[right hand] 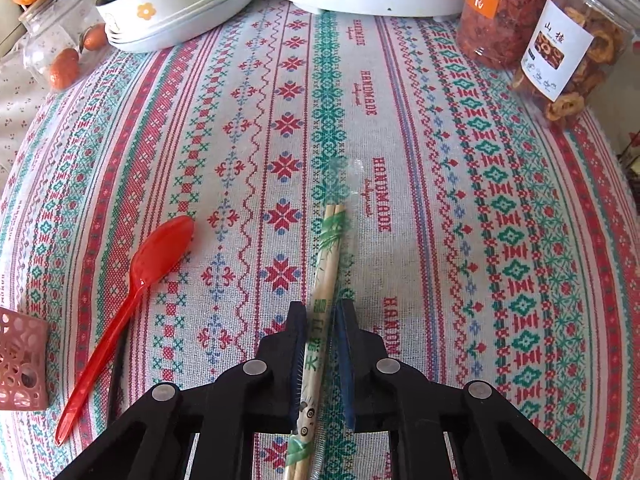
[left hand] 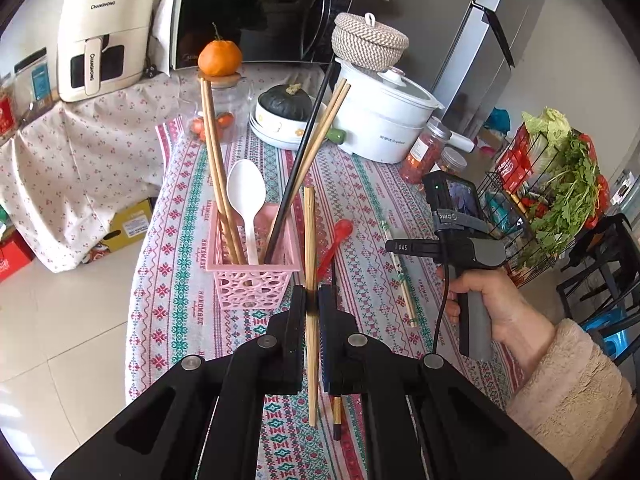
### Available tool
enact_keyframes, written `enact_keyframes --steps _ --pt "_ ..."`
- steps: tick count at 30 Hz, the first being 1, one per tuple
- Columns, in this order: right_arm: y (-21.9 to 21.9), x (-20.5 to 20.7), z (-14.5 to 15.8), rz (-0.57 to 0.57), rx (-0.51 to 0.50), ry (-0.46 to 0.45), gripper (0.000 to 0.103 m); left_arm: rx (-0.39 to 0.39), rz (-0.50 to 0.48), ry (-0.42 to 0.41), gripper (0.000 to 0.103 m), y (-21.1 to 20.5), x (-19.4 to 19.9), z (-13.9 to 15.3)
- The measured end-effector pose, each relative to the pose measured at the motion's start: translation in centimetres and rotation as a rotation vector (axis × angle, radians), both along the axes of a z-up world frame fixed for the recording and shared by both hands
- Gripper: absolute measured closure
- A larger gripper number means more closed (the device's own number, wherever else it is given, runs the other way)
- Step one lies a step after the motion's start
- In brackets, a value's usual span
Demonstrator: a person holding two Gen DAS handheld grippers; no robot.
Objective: Organize utensils
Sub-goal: 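Lower the wooden chopstick into the pink basket with the left gripper while the right lifts the wrapped chopsticks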
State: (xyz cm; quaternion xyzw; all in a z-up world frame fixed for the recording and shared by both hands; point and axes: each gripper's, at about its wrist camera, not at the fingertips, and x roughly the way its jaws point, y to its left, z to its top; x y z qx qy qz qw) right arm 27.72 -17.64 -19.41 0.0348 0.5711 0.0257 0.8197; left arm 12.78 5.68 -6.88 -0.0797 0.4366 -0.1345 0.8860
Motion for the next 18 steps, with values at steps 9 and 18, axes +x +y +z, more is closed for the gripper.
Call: enact_keyframes --steps 9,18 --pt "-1.1 -2.8 5.0 -0.001 0.058 -0.134 0.094 0.030 0.012 -0.024 0.097 0.2 -0.5 0.2" --pt "-2.2 -8.2 12.2 0.027 0.184 -0.343 0.094 0.004 0.041 -0.104 0.097 1.4 -1.4 2.5"
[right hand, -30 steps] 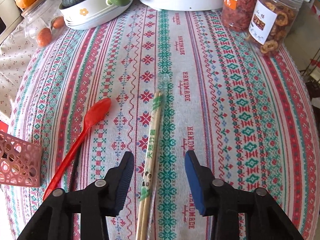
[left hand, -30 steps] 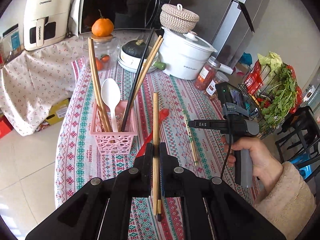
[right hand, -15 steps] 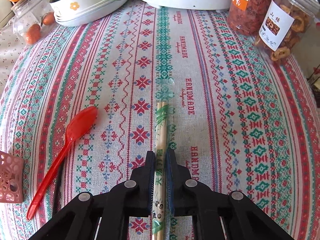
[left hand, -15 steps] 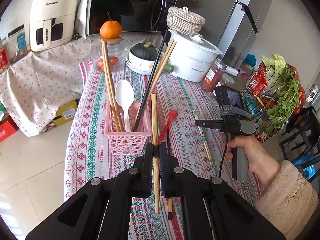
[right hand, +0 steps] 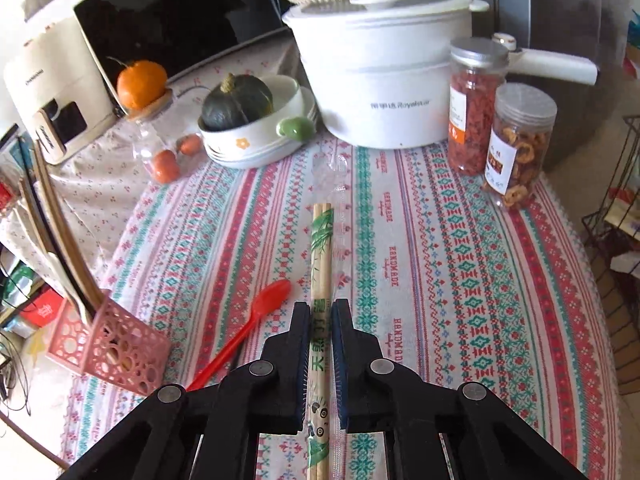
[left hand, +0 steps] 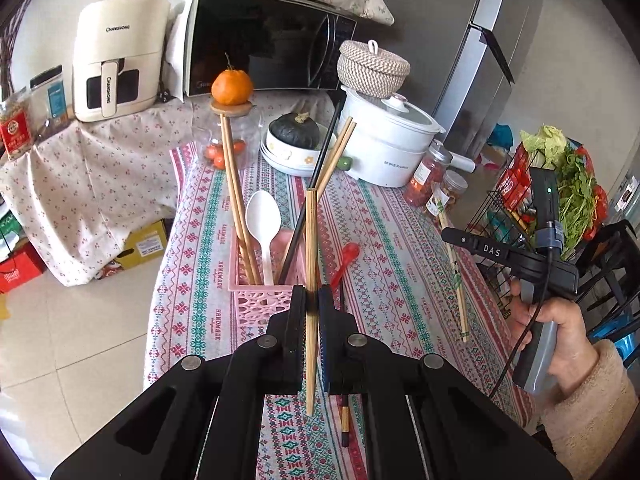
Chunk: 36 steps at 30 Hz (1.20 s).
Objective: Organize utensils
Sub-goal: 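Lower the wooden chopstick into the pink basket with the left gripper while the right lifts the wrapped chopsticks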
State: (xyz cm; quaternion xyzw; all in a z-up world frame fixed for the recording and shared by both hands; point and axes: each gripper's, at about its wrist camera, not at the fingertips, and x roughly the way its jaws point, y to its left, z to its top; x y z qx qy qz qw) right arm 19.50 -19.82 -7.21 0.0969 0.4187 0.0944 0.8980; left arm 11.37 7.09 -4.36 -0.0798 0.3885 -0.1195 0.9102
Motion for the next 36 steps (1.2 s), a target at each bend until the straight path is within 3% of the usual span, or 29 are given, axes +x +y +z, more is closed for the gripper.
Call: enact_keyframes --steps 5,10,16,19,26,32,36 --pt "0.9 -2.1 3.0 0.024 0.038 -0.108 0.094 -0.046 0.008 -0.123 0.097 1.0 -1.8 3.4" --pt "2.1 -3.2 4.4 0.067 0.045 -0.161 0.094 -0.062 0.099 -0.309 0.097 2.5 -3.2 6.9" --pt "3.3 -3.4 4.3 0.096 0.024 -0.172 0.094 -0.048 0.177 -0.452 0.097 3.1 -2.4 7.6" --pt "3.4 -3.4 4.3 0.096 0.026 -0.177 0.094 -0.015 0.201 -0.439 0.097 3.0 -0.7 6.7" --pt "3.5 -3.6 4.1 0.096 0.023 -0.189 0.094 0.028 0.262 -0.313 0.097 3.2 4.2 2.9" --pt "3.7 -4.2 4.6 0.100 0.040 -0.228 0.094 0.067 0.241 -0.225 0.097 2.8 7.0 0.5" --pt "4.1 -4.7 5.3 0.086 0.065 -0.259 0.094 0.044 0.225 -0.166 0.095 2.8 8.1 -0.5"
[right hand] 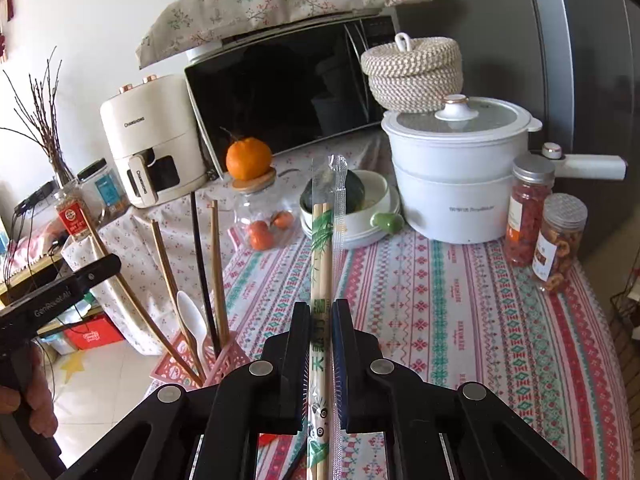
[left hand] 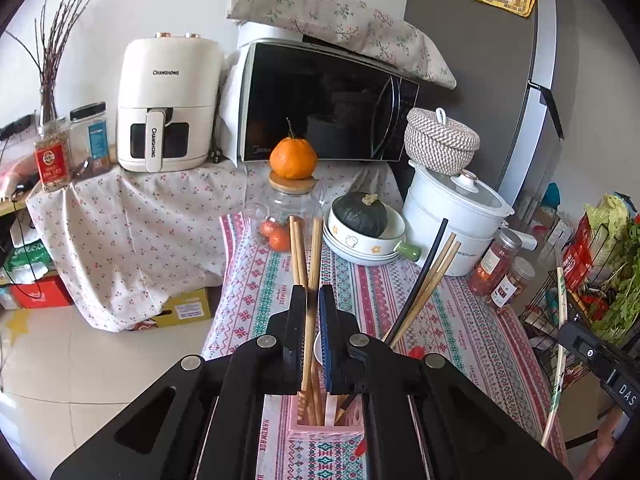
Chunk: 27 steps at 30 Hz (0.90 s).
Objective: Organize utensils
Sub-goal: 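Lower the wooden chopstick into the pink basket with the left gripper while the right lifts the wrapped chopsticks, then insert the paper-wrapped chopsticks into the pink basket and open the right gripper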
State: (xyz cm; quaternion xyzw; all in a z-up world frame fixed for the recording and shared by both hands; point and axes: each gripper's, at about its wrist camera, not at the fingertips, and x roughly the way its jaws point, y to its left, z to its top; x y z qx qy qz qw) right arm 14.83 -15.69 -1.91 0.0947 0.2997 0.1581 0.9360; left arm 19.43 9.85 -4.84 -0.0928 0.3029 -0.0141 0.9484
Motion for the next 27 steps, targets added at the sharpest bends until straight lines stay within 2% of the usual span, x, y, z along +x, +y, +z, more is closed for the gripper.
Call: enact_keyframes --steps 1,2,3,5,11,15,18,21,27 --pt "0.1 -0.1 0.2 -0.007 0.009 -0.008 0.094 -0.011 -0.007 0.017 0.094 0.0 0.1 -0.1" --pt "0.3 -0.3 0.4 -0.015 0.020 -0.018 0.094 -0.017 -0.018 0.036 0.083 -0.1 0.1 -0.1" --pt "0.5 -0.4 0.6 -0.025 0.031 -0.027 0.094 -0.019 -0.028 0.047 0.066 -0.2 0.0 -0.1" --pt "1.1 -0.5 1.0 -0.054 0.056 -0.046 0.094 -0.020 -0.034 0.048 0.053 -0.2 -0.7 0.1" --pt "4.1 -0.9 1.8 -0.135 0.067 -0.137 0.094 -0.012 -0.015 0.118 0.052 1.5 -2.6 -0.1" --pt "6.3 -1.2 1.5 -0.222 0.093 -0.202 0.094 -0.025 0.066 0.244 0.052 3.8 -3.2 -2.4" --pt "7.5 -1.2 0.8 -0.311 0.179 -0.230 0.094 -0.049 0.070 0.328 0.052 5.1 -3.1 -4.1" --pt "9.1 -1.0 -0.1 -0.402 0.224 -0.257 0.094 -0.038 0.078 0.355 0.052 6.3 -3.3 -4.7" --pt "12.5 -0.1 -0.7 -0.529 0.183 -0.352 0.094 -0.085 0.084 0.368 0.052 8.7 -2.9 -5.1"
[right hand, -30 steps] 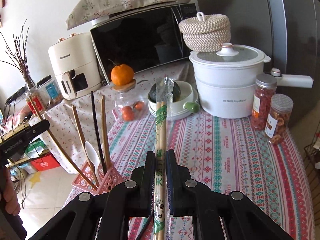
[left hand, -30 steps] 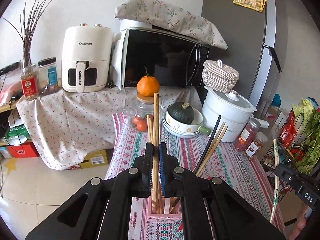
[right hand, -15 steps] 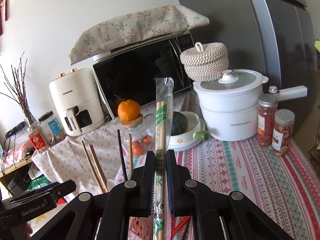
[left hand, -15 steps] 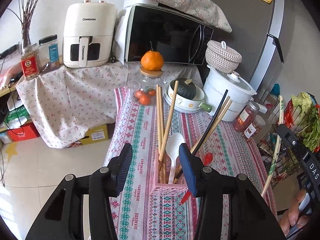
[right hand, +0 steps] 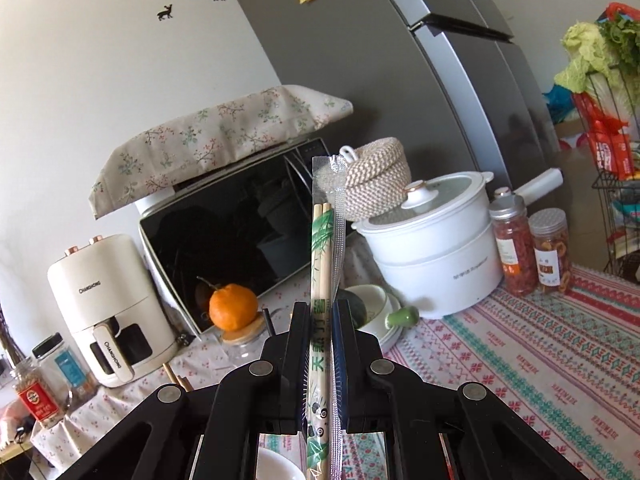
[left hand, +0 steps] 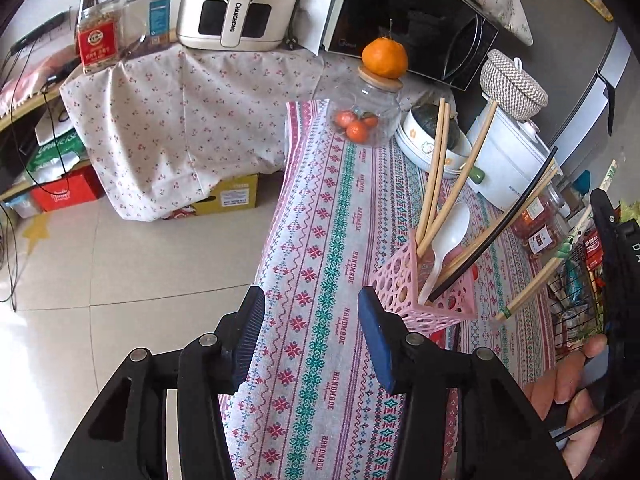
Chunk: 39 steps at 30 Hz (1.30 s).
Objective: Organize utensils
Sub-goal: 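Insert the paper-wrapped chopsticks into the pink basket and open the right gripper, then grasp the black chopstick on the cloth with the right gripper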
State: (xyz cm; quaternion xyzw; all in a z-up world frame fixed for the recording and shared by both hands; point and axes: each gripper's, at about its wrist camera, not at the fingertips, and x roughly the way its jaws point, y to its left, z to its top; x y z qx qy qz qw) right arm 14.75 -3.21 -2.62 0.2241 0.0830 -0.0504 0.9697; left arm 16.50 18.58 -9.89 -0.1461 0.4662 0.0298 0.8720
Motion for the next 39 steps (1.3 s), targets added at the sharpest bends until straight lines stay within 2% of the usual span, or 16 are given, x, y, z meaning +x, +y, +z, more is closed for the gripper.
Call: enact_keyframes --steps 7,10,19,23,26,28,30,33,36,39 --pt "2.7 0.2 -1.2 -0.137 -0.085 -0.080 0.094 0.006 0.003 0.017 0.052 1.2 0.5 -0.8" --pt "3.3 0.5 -2.0 -0.158 -0.116 -0.084 0.093 0.003 0.016 0.022 0.052 1.8 0.7 -1.0" --pt "4.1 0.3 -4.2 -0.121 -0.153 -0.038 0.088 0.000 0.014 0.030 0.052 1.8 0.9 -1.4" --pt "3.4 -0.4 -3.7 -0.076 -0.120 -0.034 0.072 -0.008 0.015 0.031 0.052 1.6 0.8 -1.3" --pt "2.1 -0.7 -2.5 -0.044 -0.099 -0.012 0.070 -0.005 0.007 0.032 0.052 1.3 0.7 -1.2" --pt "0.9 -0.8 -1.6 -0.026 -0.094 0.017 0.064 -0.004 0.002 0.033 0.052 1.1 0.6 -1.2" --pt "-0.5 -0.5 -0.8 0.005 -0.099 0.065 0.053 -0.011 -0.002 0.039 0.052 1.1 0.5 -1.2" --pt "-2.5 0.6 -0.2 0.056 -0.160 0.179 0.038 -0.027 -0.013 0.060 0.052 0.7 0.4 -1.5" --pt "-4.6 1.6 -0.4 0.084 -0.226 0.306 0.038 -0.027 -0.042 0.086 0.051 -0.3 0.3 -1.9" --pt "-7.2 1.9 -1.2 0.104 -0.211 0.426 0.036 0.000 -0.072 0.098 0.046 -1.8 0.2 -2.1"
